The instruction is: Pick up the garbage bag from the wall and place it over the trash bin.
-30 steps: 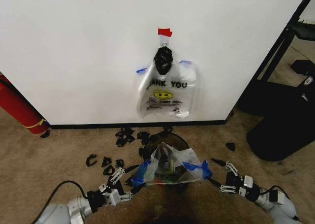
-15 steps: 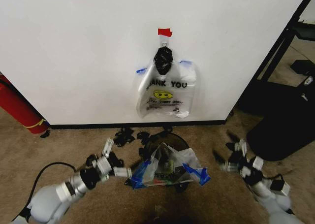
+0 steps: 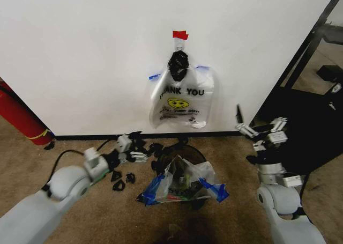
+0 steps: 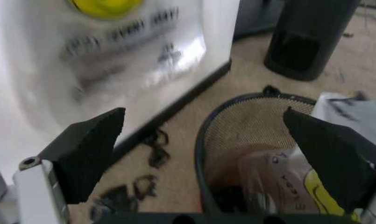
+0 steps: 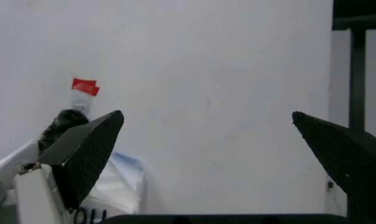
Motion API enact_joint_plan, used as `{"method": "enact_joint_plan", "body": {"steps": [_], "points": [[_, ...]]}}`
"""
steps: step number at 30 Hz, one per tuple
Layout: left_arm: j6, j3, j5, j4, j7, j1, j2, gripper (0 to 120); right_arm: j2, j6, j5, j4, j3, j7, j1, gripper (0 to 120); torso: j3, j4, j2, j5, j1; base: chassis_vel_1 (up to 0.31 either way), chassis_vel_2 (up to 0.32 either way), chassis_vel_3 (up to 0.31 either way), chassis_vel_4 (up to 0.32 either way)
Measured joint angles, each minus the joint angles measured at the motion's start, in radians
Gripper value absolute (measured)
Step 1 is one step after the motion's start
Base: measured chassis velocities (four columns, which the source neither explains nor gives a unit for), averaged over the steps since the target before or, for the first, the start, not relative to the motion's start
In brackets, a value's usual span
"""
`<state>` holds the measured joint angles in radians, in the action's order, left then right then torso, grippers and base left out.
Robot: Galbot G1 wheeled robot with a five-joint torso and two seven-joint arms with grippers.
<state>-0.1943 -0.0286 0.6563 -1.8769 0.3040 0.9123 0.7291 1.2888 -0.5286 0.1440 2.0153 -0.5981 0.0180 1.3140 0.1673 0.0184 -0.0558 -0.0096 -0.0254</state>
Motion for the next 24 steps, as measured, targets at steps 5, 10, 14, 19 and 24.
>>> {"method": "enact_joint_plan", "body": {"steps": [5, 10, 14, 19, 24], "points": [[-0.11, 0.112, 0.055, 0.066, -0.079, -0.133, 0.057, 100, 0.011, 0.0, -0.002, 0.023, -0.018, -0.001, 0.024, 100, 0.0, -0.0001, 0.0, 0.0, 0.0, 0.0, 0.0, 0.0, 0.0], [-0.327, 0.173, 0.089, 0.07, -0.135, -0.236, 0.107, 100, 0.018, -0.002, 0.012, 0.031, -0.026, -0.008, 0.044, 100, 0.0, -0.0002, 0.0, 0.0002, 0.0, 0.0, 0.0, 0.0, 0.0], [-0.505, 0.265, 0.104, 0.076, -0.27, -0.326, 0.161, 99, 0.027, -0.01, 0.014, 0.032, -0.026, -0.017, 0.059, 100, 0.0, -0.0006, 0.0, 0.0004, 0.0, 0.0, 0.0, 0.0, 0.0], [-0.554, 0.368, 0.101, 0.15, -0.323, -0.402, 0.225, 99, 0.032, -0.027, 0.013, 0.035, -0.026, -0.031, 0.08, 100, 0.0, -0.0003, 0.0, 0.0001, 0.0, 0.0, 0.0, 0.0, 0.0], [-0.557, 0.411, 0.086, 0.196, -0.324, -0.436, 0.258, 99, 0.033, -0.039, 0.013, 0.035, -0.029, -0.037, 0.09, 100, 0.0, -0.0002, 0.0, 0.0001, 0.0, 0.0, 0.0, 0.0, 0.0]]}}
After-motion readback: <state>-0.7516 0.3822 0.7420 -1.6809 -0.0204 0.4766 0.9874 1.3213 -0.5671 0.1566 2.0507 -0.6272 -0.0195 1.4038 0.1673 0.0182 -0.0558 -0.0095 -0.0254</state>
